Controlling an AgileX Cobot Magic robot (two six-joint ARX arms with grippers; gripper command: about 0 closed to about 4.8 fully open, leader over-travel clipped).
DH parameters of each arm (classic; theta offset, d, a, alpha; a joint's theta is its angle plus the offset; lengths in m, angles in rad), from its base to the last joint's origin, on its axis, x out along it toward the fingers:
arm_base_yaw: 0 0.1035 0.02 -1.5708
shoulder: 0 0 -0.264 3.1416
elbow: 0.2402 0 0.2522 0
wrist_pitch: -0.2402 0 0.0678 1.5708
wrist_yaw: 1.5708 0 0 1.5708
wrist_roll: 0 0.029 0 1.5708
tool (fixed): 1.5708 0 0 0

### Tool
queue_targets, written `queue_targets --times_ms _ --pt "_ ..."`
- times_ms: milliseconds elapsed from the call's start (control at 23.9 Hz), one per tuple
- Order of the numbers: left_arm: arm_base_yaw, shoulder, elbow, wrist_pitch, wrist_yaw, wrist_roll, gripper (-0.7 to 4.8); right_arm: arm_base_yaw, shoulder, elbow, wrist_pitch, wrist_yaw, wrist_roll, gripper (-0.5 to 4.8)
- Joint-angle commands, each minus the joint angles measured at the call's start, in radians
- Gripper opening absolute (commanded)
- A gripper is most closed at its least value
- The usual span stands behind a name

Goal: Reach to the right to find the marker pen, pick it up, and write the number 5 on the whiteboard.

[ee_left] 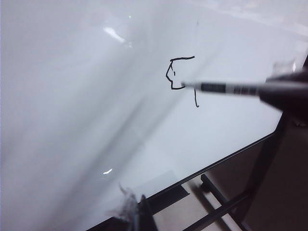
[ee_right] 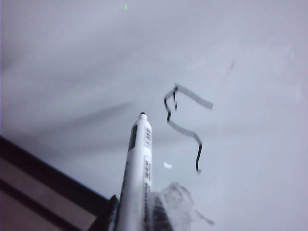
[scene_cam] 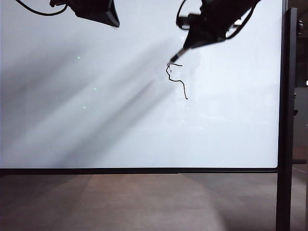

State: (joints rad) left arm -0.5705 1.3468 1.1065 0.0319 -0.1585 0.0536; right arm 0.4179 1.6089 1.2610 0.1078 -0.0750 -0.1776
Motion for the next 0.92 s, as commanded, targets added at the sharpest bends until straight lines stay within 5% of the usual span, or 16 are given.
queue_targets --times_ms 42,919 --pt "-0.001 -0.004 0.002 0.007 0.002 -0.002 -0.04 0.005 0.02 0.0 0.004 0.006 0.002 -0.06" --pt "-0.001 -0.004 0.002 0.007 0.001 -0.002 -0.04 -0.001 0.121 0.0 0.125 0.053 -0.014 -0.05"
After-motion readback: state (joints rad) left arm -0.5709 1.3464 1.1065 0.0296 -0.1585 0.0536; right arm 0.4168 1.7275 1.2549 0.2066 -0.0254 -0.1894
